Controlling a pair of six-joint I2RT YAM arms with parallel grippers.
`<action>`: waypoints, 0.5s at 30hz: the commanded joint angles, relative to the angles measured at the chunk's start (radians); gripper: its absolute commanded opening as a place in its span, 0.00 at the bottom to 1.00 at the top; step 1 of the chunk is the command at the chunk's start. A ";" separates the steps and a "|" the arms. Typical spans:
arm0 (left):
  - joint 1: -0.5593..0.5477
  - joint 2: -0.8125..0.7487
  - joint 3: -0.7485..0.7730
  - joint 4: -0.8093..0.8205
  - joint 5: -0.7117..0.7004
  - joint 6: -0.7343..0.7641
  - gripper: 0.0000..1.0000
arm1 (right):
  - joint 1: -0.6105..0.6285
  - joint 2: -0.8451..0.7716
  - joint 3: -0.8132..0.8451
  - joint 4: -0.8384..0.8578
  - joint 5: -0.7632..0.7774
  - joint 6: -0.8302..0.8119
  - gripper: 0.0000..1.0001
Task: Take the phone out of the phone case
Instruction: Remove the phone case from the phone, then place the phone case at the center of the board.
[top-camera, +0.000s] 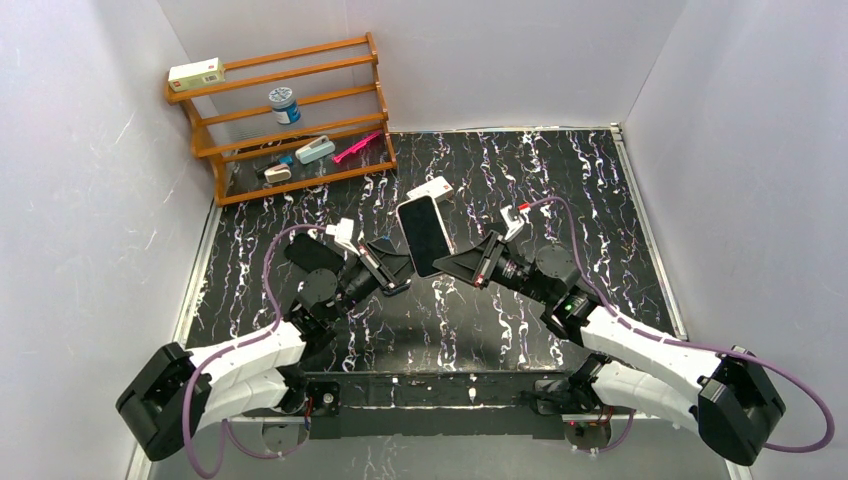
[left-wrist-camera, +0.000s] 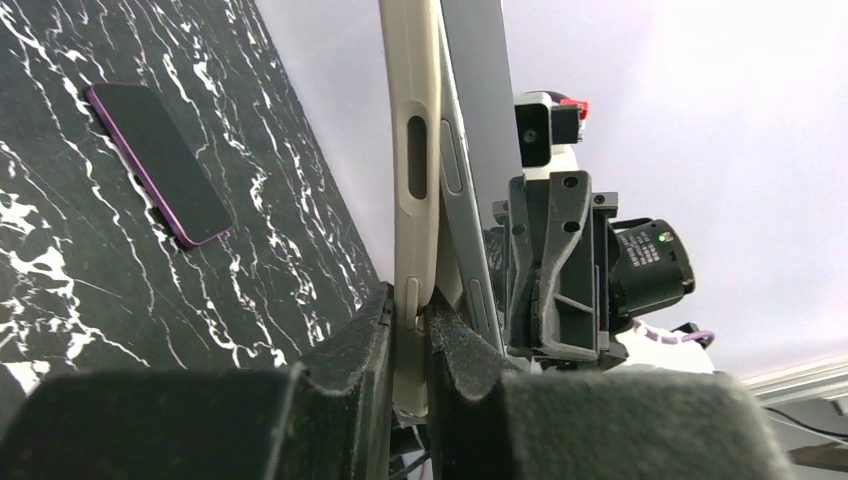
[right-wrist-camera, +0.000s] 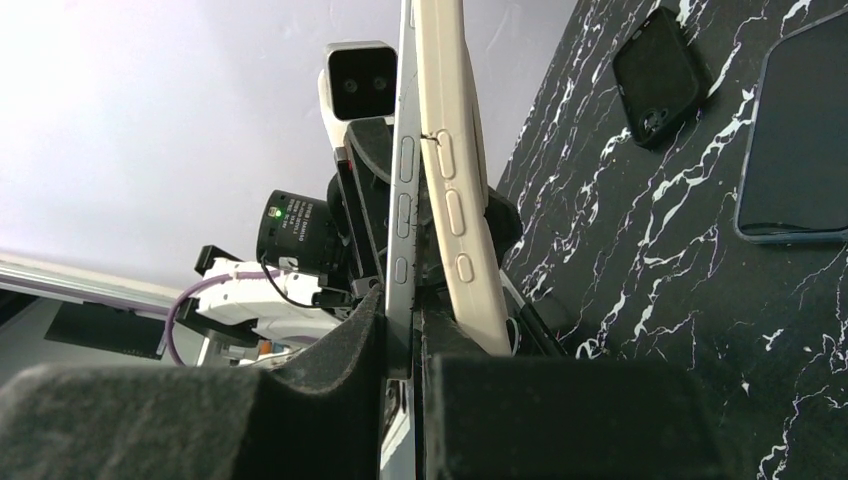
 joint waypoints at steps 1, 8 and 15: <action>0.002 -0.032 -0.004 -0.146 -0.135 0.170 0.00 | 0.018 -0.023 0.086 0.077 -0.090 -0.018 0.01; 0.002 -0.128 0.040 -0.560 -0.413 0.261 0.00 | 0.019 -0.041 0.098 -0.002 -0.102 -0.079 0.01; 0.004 -0.137 0.129 -0.856 -0.578 0.274 0.00 | 0.004 -0.065 0.119 -0.159 -0.079 -0.192 0.01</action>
